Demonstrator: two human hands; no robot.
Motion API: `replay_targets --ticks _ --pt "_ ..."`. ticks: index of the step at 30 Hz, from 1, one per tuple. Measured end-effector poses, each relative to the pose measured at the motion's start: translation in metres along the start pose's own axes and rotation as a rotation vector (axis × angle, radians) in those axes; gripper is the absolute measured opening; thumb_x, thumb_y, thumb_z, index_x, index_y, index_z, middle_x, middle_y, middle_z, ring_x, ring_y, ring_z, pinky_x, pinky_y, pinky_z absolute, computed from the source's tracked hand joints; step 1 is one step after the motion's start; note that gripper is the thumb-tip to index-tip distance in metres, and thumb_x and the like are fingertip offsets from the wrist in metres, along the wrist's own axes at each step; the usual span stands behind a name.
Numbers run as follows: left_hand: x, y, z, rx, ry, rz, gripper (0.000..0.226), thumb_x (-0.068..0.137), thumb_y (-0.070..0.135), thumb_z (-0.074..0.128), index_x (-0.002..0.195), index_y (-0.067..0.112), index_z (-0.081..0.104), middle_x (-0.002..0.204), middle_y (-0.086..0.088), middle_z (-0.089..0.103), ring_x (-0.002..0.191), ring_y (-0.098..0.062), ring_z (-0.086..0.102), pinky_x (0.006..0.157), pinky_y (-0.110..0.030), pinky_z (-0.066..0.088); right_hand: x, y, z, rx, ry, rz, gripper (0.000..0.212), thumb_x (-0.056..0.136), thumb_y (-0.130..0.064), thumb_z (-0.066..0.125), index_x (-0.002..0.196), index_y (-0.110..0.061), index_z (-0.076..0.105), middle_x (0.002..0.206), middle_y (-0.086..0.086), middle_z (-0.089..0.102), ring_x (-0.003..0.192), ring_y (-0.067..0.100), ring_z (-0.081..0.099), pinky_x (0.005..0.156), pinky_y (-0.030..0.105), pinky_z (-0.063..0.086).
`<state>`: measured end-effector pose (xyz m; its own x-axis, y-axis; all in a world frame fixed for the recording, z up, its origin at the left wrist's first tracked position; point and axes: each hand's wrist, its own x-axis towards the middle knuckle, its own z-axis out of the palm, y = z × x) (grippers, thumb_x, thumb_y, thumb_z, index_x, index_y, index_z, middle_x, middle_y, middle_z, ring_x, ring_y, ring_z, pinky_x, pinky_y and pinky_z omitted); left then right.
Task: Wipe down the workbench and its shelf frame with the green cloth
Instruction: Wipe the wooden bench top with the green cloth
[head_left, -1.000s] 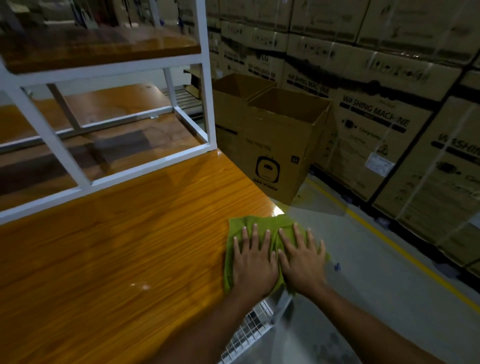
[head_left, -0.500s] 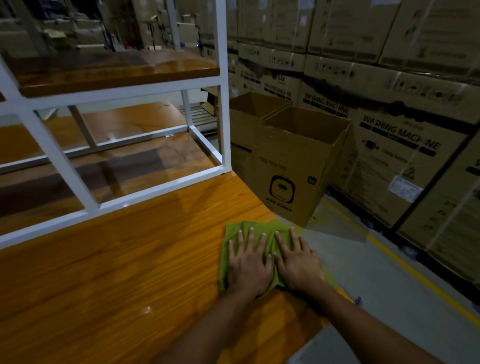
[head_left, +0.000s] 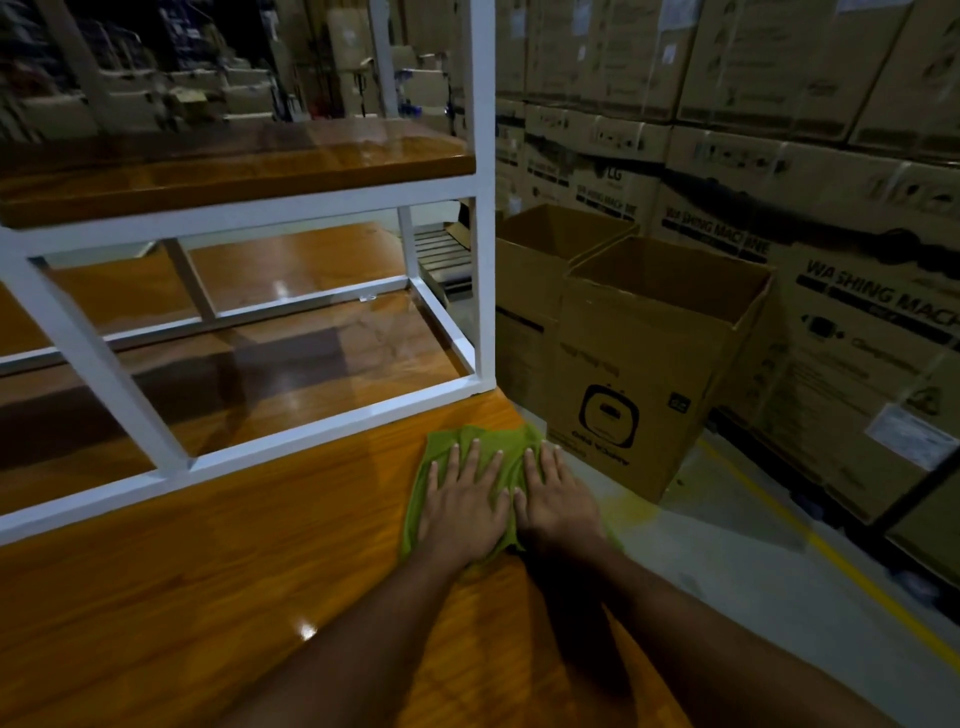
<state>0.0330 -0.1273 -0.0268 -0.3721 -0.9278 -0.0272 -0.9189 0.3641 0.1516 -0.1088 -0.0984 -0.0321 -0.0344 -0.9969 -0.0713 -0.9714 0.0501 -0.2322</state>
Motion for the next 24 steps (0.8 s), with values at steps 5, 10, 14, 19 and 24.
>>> replay_targets --ticks 5,10,14,19,24 --pt "0.040 -0.021 -0.004 0.025 -0.007 0.030 0.057 0.101 0.052 0.012 0.155 0.036 0.001 0.164 0.000 -0.006 0.150 -0.025 -0.007 0.120 -0.052 0.001 0.046 -0.007 0.000 -0.030 0.007 -0.058 0.066 0.103 -0.045 0.014 0.156 -0.009 0.000 0.164 0.012 -0.008 0.151 0.025 -0.011 0.123 0.042 0.004" --pt "0.065 -0.046 -0.004 0.014 -0.005 0.049 0.056 0.101 0.051 0.012 0.155 0.036 0.003 0.164 0.002 -0.005 0.150 -0.024 -0.004 0.120 -0.050 0.002 0.073 -0.022 0.001 -0.058 0.030 -0.019 0.065 0.102 -0.047 0.013 0.157 -0.013 0.001 0.164 0.010 -0.008 0.151 0.025 -0.011 0.122 0.048 0.000" --pt "0.067 -0.067 -0.006 -0.029 0.029 0.036 0.054 0.102 0.046 0.015 0.155 0.036 0.009 0.164 0.004 0.000 0.150 -0.020 -0.002 0.121 -0.047 0.001 0.086 -0.047 0.006 -0.116 0.045 0.024 0.065 0.102 -0.048 0.011 0.157 -0.015 0.001 0.164 0.013 -0.008 0.150 0.030 -0.014 0.118 0.056 -0.009" --pt "0.050 -0.106 -0.010 -0.010 0.099 0.062 0.054 0.103 0.042 0.020 0.155 0.031 0.013 0.163 0.006 0.008 0.149 -0.014 0.007 0.121 -0.044 0.006 0.092 -0.087 0.014 -0.094 0.029 -0.018 0.065 0.102 -0.048 0.014 0.158 -0.017 0.001 0.164 0.012 -0.008 0.150 0.028 -0.013 0.119 0.056 -0.007" --pt "0.030 -0.139 -0.012 0.018 0.092 0.044 0.053 0.104 0.038 0.019 0.155 0.028 0.011 0.163 0.008 0.006 0.149 -0.011 0.005 0.121 -0.043 0.005 0.088 -0.122 0.023 -0.086 0.010 -0.074 0.065 0.102 -0.047 0.015 0.158 -0.018 0.000 0.164 0.011 -0.008 0.151 0.027 -0.011 0.120 0.052 -0.006"
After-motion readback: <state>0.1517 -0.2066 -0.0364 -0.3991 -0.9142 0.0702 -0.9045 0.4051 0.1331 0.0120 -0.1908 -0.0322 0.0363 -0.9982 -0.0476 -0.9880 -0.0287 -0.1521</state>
